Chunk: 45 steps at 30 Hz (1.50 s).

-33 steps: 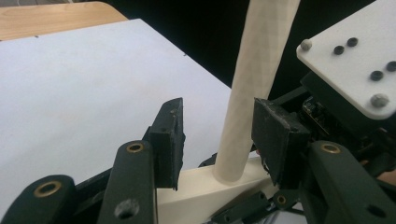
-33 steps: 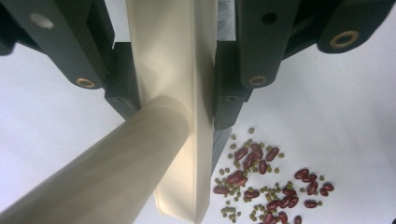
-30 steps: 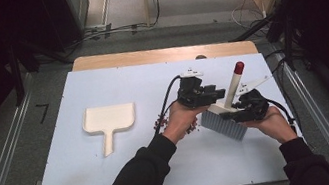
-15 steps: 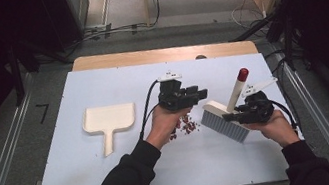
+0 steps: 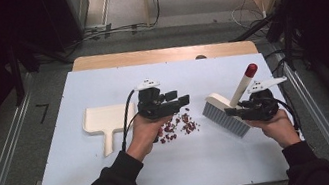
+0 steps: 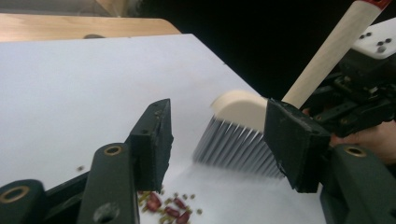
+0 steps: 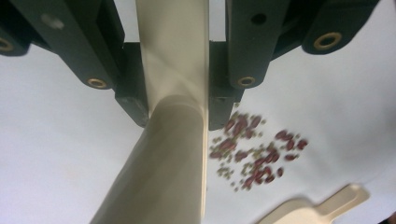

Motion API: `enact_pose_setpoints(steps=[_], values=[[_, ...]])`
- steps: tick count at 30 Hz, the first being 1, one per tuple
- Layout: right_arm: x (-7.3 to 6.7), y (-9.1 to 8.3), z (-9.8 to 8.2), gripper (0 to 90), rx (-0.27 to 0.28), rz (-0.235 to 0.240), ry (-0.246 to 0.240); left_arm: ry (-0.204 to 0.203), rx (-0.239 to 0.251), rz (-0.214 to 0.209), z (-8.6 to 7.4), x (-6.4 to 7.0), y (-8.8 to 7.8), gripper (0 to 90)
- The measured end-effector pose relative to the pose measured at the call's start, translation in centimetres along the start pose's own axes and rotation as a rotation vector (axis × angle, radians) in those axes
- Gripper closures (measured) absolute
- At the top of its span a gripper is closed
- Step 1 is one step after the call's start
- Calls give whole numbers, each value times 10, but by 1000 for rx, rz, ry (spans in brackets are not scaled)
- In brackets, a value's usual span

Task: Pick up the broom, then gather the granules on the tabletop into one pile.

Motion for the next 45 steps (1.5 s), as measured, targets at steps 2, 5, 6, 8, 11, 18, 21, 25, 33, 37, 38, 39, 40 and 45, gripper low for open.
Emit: enact_pose_setpoints(steps=[2,5,6,8,11,18,21,25,33,37,38,39,40,45], values=[[1,-1,2,641,23,-38,5,10,5,43,-1,-3,-9,350],[3,0,5,642,50,-80,12,19,1,95,-2,-10,-21,294],[4,1,6,641,56,-93,14,28,-1,113,-3,-12,-25,278],[4,2,7,641,65,-119,13,33,3,142,-4,-18,-32,269],[4,4,9,641,71,-146,10,46,0,184,-6,-25,-40,250],[5,13,11,641,61,-204,0,77,3,272,-11,-41,-59,242],[5,16,12,641,61,-229,-10,83,6,313,-14,-49,-69,231],[3,23,15,641,57,-260,-28,95,21,377,-18,-61,-86,228],[-1,36,20,641,43,-303,-55,83,15,490,-29,-86,-117,211],[-4,45,21,641,33,-305,-84,77,29,528,-30,-93,-128,201],[-4,47,22,641,35,-308,-91,80,28,536,-31,-94,-130,195],[-4,49,22,641,33,-307,-96,77,31,542,-31,-96,-132,188],[-4,52,23,641,28,-308,-97,78,33,549,-32,-97,-134,187],[-3,61,26,641,22,-320,-112,70,31,577,-34,-105,-141,175]])
Point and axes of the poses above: each handheld gripper's, and its own axes: y roughly forward along the jaws, z roughly out of its top, x roughly to its right, the point moved 3 cm from there along y, roughly forward along the jaws, and after that the axes turned 13 degrees about x, right-handed, at the moved point
